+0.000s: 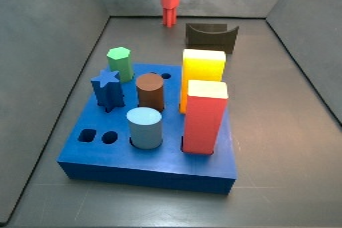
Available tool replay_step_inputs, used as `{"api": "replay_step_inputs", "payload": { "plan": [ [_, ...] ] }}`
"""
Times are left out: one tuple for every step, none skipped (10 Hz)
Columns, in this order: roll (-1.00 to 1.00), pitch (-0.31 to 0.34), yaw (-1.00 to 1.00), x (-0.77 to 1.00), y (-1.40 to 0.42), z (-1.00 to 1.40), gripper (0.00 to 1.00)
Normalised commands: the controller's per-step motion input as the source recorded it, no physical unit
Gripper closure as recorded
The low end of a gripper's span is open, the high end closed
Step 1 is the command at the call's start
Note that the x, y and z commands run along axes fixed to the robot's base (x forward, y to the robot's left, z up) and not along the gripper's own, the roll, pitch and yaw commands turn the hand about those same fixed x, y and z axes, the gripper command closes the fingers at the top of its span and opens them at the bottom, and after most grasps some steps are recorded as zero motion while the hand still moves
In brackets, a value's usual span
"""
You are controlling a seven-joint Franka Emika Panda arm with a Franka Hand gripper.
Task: Pick up the 3 prong object. Move up. Move to above the board. Insert the 3 prong object.
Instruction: Pick up the 3 prong object.
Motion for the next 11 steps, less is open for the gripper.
{"api": "replay_step_inputs", "payload": {
  "plan": [
    [0.0,0.0,0.02,0.0,0.26,-0.12,0.0],
    [0.0,0.0,0.26,0.16,0.61,-0.16,0.0],
    [0.0,0.0,0.24,0.09,0.7,-0.27,0.0],
    [-0.02,-0.011,0.25,0.14,0.68,-0.31,0.0],
    [-0.01,-0.04,0.26,0.14,0.69,-0.41,0.0],
    [-0.03,-0.074,0.25,0.12,0.61,-0.47,0.0],
    [-0.04,-0.071,0.2,0.07,0.59,-0.48,0.0],
    [-0.13,-0.069,0.12,0.01,0.54,-0.47,0.0],
    [-0.13,-0.061,0.14,0.04,0.49,-0.51,0.0],
    [-0.13,-0.051,0.15,0.07,0.42,-0.46,0.0],
    [-0.13,-0.047,0.15,0.13,0.32,-0.43,0.0]
  ]
}}
